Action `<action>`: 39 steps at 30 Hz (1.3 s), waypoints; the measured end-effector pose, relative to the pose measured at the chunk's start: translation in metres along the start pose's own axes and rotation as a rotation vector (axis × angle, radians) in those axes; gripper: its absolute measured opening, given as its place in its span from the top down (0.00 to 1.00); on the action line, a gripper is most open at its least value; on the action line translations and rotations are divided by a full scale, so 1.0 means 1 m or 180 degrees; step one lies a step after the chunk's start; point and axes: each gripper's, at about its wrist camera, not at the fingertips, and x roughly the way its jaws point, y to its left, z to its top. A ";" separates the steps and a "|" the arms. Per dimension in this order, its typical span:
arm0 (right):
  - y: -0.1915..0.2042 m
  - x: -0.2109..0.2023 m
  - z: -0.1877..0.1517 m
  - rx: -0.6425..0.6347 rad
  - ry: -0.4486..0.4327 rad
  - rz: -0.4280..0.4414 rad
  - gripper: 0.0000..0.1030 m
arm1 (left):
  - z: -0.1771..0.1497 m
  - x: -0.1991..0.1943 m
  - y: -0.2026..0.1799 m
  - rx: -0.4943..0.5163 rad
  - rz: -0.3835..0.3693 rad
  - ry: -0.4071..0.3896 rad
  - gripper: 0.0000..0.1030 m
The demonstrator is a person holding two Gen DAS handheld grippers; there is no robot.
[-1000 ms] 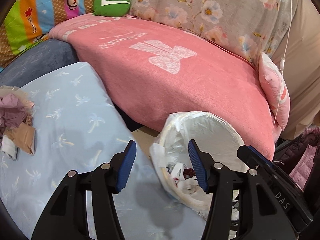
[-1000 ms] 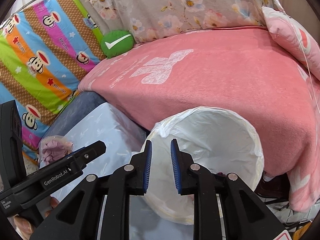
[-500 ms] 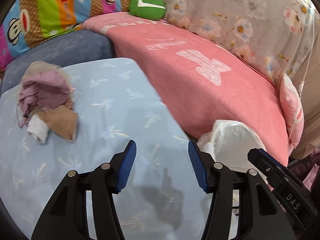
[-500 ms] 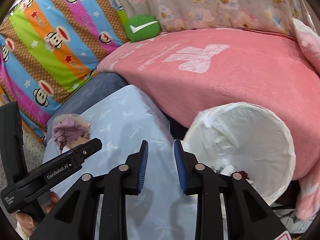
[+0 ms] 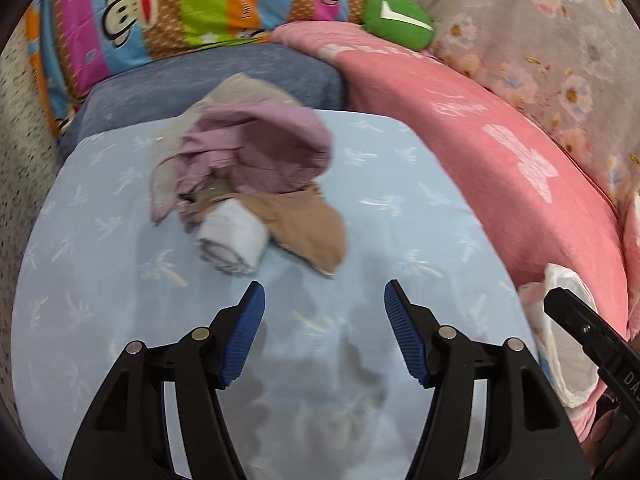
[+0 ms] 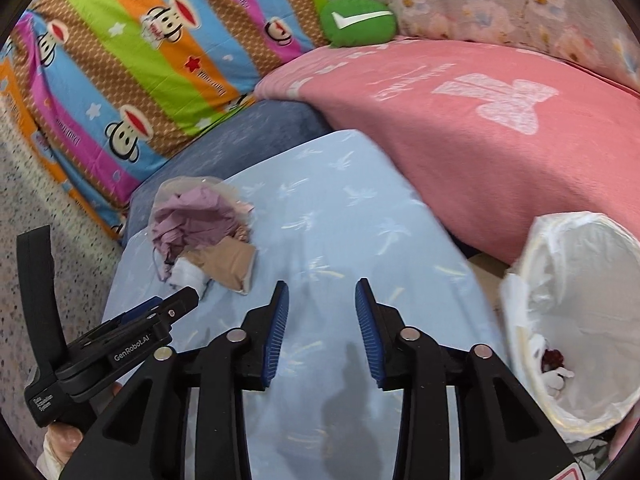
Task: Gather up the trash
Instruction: 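Grasp the rolled white sock with the left tool while the right tool grasps the beige stocking, then lift and carry the sock and stocking over the white bin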
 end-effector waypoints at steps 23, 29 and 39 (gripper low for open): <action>0.090 0.144 0.012 -0.0356 0.0548 0.0244 0.60 | 0.026 0.057 0.076 -0.0538 0.0010 0.0248 0.33; 0.090 0.166 0.009 -0.0336 0.0676 0.0262 0.70 | 0.029 0.065 0.081 -0.0584 -0.0242 0.0330 0.51; 0.088 0.149 0.008 -0.0310 0.0586 0.0307 0.92 | 0.031 0.052 0.070 -0.0474 -0.0327 0.0271 0.76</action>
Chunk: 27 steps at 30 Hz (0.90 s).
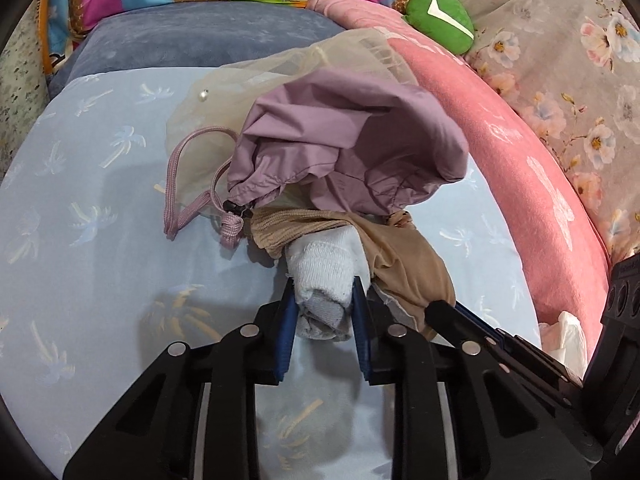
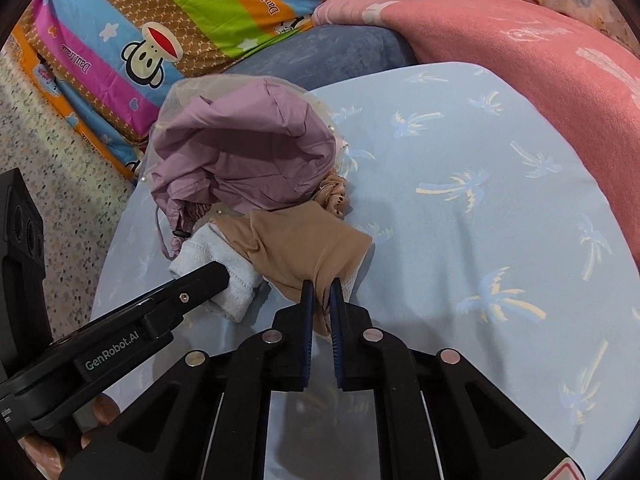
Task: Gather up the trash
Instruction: 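Lift and carry the sock and stocking over the white bin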
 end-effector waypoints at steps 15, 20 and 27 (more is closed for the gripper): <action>-0.009 -0.106 -0.002 0.0060 -0.0588 -0.0054 0.93 | -0.011 -0.050 -0.047 0.0249 -0.0126 -0.0261 0.77; -0.024 -0.142 -0.007 0.0149 -0.0757 -0.0110 0.93 | -0.018 -0.061 -0.070 0.0377 -0.0194 -0.0313 0.77; -0.057 -0.188 -0.022 0.0324 -0.0969 -0.0228 0.93 | -0.035 -0.069 -0.110 0.0613 -0.0307 -0.0328 0.77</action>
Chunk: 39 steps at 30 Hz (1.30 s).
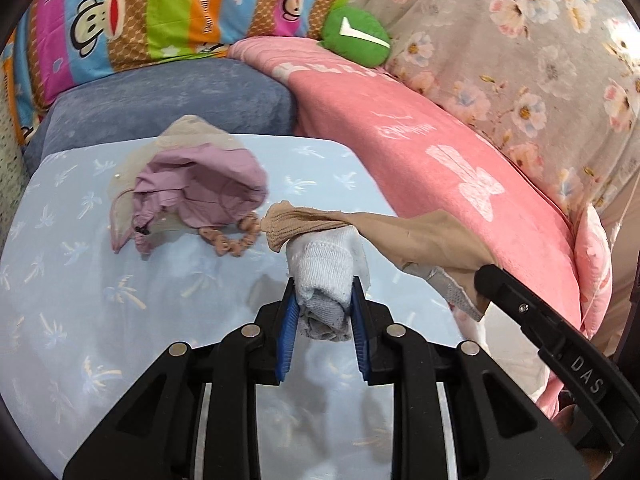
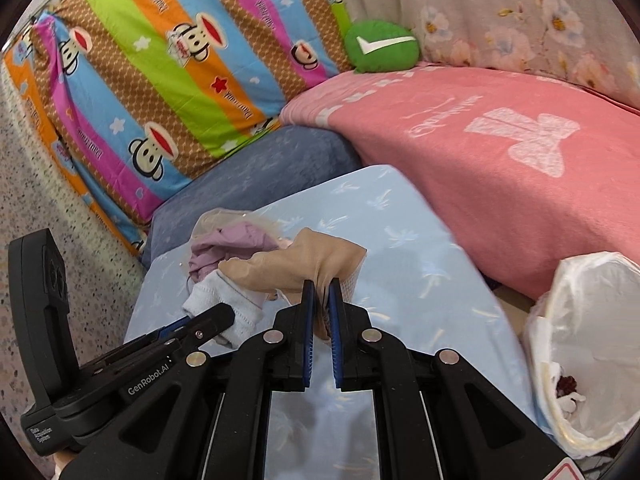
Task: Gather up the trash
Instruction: 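Lift and carry the sock and stocking over the white bin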
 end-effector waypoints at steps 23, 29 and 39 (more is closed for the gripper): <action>-0.160 -0.109 -0.019 0.0740 -0.0432 -0.0569 0.93 | -0.038 0.030 -0.157 0.0796 -0.0476 0.0263 0.76; -0.198 -0.131 -0.027 0.0928 -0.0523 -0.0692 0.93 | -0.051 0.041 -0.193 0.0995 -0.0565 0.0364 0.76; -0.245 -0.154 -0.038 0.1199 -0.0628 -0.0840 0.93 | -0.066 0.058 -0.227 0.1221 -0.0612 0.0516 0.76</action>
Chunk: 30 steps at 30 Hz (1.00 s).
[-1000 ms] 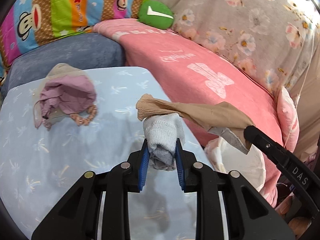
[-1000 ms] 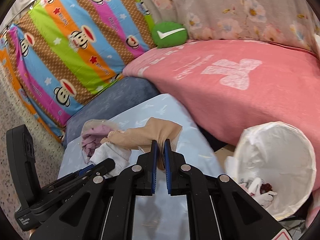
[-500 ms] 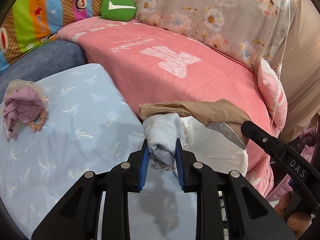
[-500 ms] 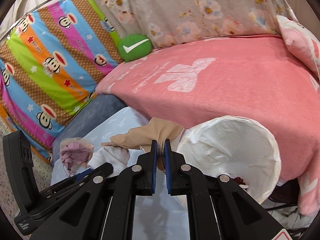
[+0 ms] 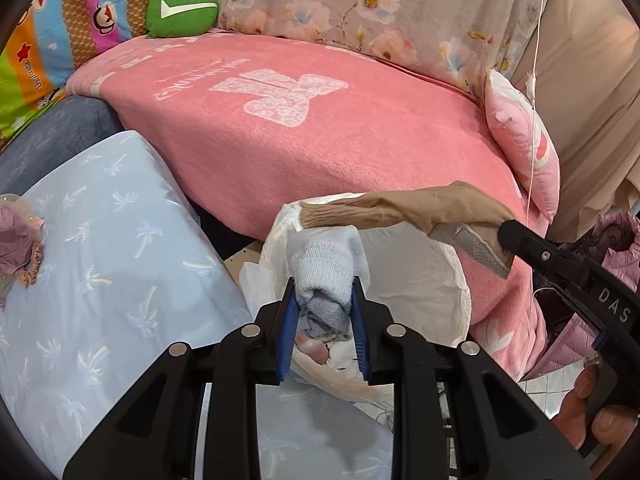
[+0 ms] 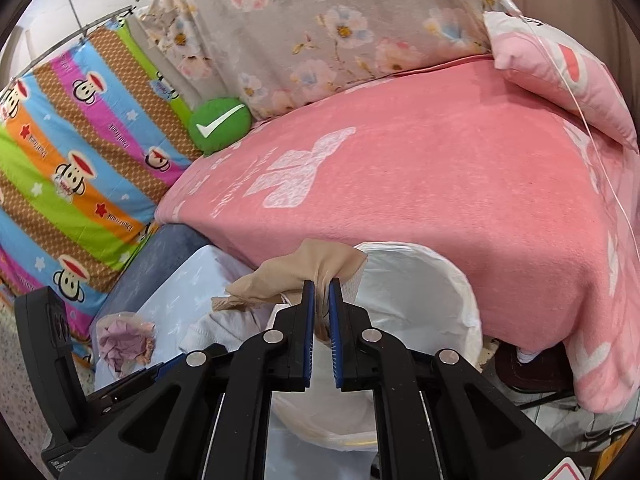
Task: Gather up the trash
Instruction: 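Lift and carry the sock and stocking over the white bin, then open both tools to drop the sock and stocking into the bin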
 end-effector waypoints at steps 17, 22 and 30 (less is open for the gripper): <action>-0.013 0.003 0.004 0.0035 -0.0009 -0.0101 0.93 | 0.000 0.021 -0.007 -0.0003 0.0031 0.0158 0.76; -0.011 0.005 0.003 0.0019 0.0017 -0.0094 0.93 | 0.000 0.025 -0.011 0.0011 0.0017 0.0183 0.75; -0.001 0.010 -0.001 -0.0073 0.0061 -0.0068 0.88 | 0.002 0.026 -0.014 -0.0001 -0.0007 0.0179 0.63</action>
